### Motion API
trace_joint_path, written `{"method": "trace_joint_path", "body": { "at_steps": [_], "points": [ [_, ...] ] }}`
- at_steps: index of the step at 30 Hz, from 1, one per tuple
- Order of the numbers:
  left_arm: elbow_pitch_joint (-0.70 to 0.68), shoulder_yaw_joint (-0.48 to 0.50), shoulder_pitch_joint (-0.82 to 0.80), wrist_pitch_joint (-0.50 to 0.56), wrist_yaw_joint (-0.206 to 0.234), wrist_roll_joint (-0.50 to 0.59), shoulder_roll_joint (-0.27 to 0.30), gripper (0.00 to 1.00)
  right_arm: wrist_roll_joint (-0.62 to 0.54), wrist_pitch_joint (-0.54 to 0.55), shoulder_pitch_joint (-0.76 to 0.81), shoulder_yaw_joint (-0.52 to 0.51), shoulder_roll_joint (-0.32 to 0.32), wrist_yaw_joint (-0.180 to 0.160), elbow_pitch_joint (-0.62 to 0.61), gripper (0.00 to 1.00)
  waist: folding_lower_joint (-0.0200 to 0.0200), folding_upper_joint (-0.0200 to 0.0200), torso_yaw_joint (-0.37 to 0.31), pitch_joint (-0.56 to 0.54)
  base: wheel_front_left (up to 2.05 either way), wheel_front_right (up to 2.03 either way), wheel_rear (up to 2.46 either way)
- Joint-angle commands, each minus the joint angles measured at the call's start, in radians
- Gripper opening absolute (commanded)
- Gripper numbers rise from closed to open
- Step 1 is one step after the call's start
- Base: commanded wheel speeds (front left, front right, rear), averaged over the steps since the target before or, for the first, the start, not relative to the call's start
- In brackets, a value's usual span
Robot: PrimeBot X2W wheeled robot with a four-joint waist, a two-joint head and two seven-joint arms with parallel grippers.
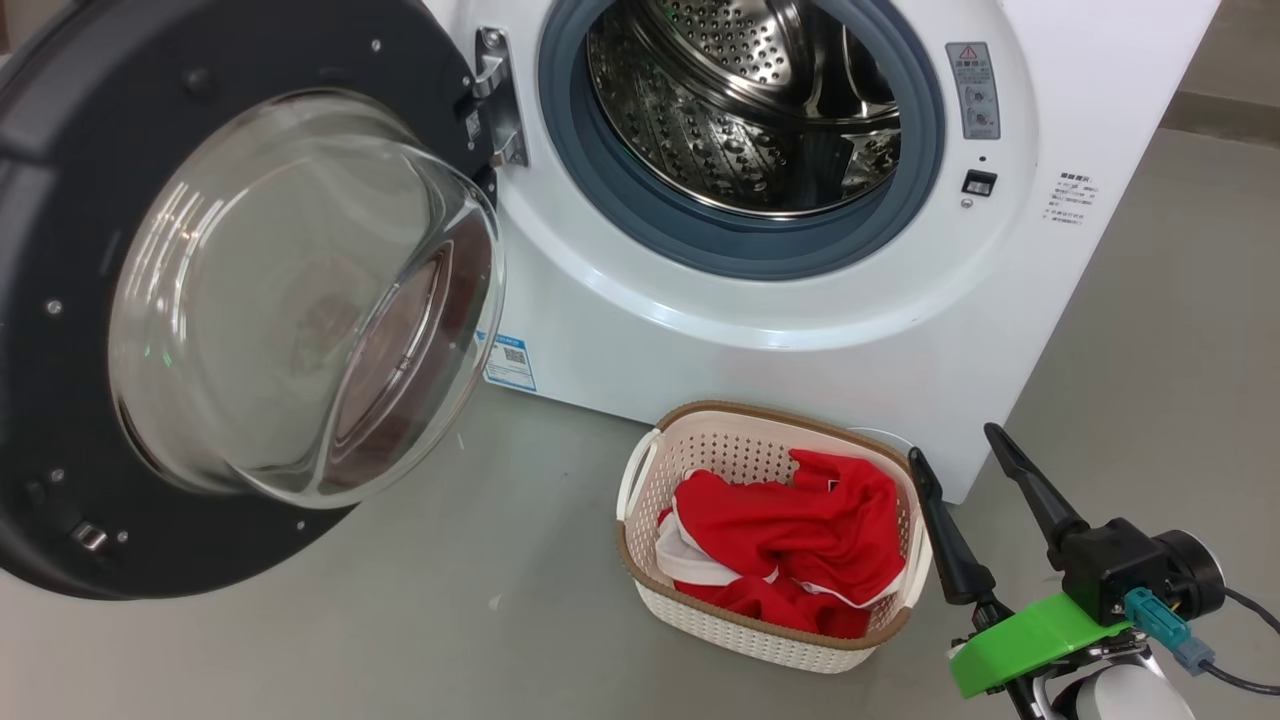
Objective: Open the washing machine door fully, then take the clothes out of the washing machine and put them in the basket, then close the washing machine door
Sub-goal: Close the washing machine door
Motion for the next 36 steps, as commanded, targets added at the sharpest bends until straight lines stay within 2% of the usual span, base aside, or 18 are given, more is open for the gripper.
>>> {"method": "trace_joint_path", "body": {
  "at_steps": [1, 6, 14, 20, 31, 36],
  "points": [
    [-0.020, 0.018, -0.004, 0.023, -0.017, -0.015, 0.056, 0.00, 0.001, -0.006, -0.033, 0.021, -0.010, 0.005, -0.028, 1.00, 0.0000, -0.0001, -0.001, 0.004, 0.00, 0.00, 0.00],
    [-0.020, 0.027, 0.012, 0.113, -0.066, -0.063, 0.045, 0.00, -0.005, -0.006, -0.031, 0.023, -0.009, 0.005, -0.030, 1.00, 0.0000, -0.0001, 0.004, 0.010, 0.00, 0.00, 0.00],
    [-0.038, 0.051, 0.041, 0.162, -0.076, -0.112, 0.009, 0.00, -0.006, -0.006, -0.039, 0.025, -0.008, 0.005, -0.026, 1.00, 0.0000, -0.0001, 0.013, 0.020, 0.00, 0.00, 0.00],
    [-0.093, 0.085, 0.068, 0.209, -0.094, -0.177, -0.045, 0.00, 0.002, -0.006, -0.035, 0.019, -0.005, 0.005, -0.013, 1.00, 0.0000, -0.0001, 0.023, 0.010, 0.00, 0.00, 0.00],
    [-0.253, 0.083, 0.152, 0.275, -0.064, -0.208, -0.125, 0.00, 0.009, -0.006, -0.035, 0.014, 0.002, 0.005, -0.020, 1.00, 0.0000, -0.0001, 0.024, -0.001, 0.00, 0.00, 0.00],
    [-0.364, 0.104, 0.194, 0.307, -0.027, -0.246, -0.171, 0.00, 0.014, -0.006, -0.033, 0.011, 0.004, 0.005, -0.022, 1.00, 0.0000, -0.0001, 0.019, 0.002, 0.00, 0.00, 0.00]
  ]
}}
